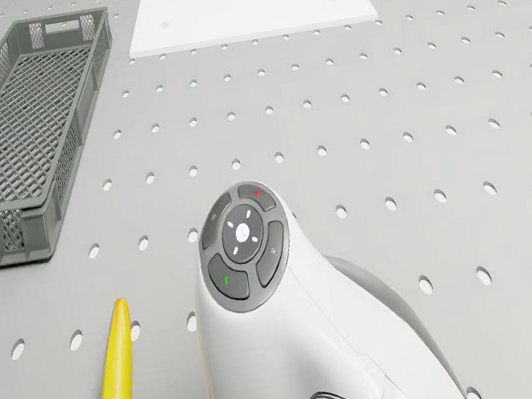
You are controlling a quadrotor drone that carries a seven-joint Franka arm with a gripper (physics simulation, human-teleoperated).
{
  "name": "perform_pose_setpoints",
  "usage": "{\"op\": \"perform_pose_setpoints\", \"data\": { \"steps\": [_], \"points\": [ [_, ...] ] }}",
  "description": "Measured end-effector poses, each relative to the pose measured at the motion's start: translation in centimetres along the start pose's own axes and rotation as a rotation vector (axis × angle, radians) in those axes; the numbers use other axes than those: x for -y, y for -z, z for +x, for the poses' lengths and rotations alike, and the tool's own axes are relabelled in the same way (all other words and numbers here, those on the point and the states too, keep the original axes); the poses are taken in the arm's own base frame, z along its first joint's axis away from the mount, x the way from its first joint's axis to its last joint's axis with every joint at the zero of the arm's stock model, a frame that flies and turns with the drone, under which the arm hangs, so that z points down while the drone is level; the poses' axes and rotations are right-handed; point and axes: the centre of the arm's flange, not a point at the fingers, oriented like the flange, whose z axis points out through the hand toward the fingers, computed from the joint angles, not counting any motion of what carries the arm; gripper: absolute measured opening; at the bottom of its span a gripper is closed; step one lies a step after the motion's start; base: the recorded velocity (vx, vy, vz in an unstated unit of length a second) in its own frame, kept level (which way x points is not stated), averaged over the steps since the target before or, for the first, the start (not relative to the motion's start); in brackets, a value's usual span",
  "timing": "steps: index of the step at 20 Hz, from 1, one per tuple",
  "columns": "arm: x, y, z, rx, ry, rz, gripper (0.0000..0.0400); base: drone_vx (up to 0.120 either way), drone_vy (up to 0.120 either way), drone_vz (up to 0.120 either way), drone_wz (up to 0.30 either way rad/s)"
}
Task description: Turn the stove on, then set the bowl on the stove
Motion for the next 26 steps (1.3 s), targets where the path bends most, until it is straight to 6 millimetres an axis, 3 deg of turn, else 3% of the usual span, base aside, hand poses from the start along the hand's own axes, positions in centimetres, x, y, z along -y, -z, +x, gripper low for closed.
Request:
{"op": "perform_pose_setpoints", "data": {
  "steps": [4, 19, 26],
  "points": [
    [0.0, 1.5, 0.0, 0.0, 0.0, 0.0, 0.01, 0.0, 0.0, 0.12, 0.0],
    [0.0, 2.9, 0.0, 0.0, 0.0, 0.0, 0.01, -0.12, 0.12, 0.12, 0.0],
    [0.0, 2.9, 0.0, 0.0, 0.0, 0.0, 0.01, -0.103, 0.011, 0.011, 0.0]
  ]
}}
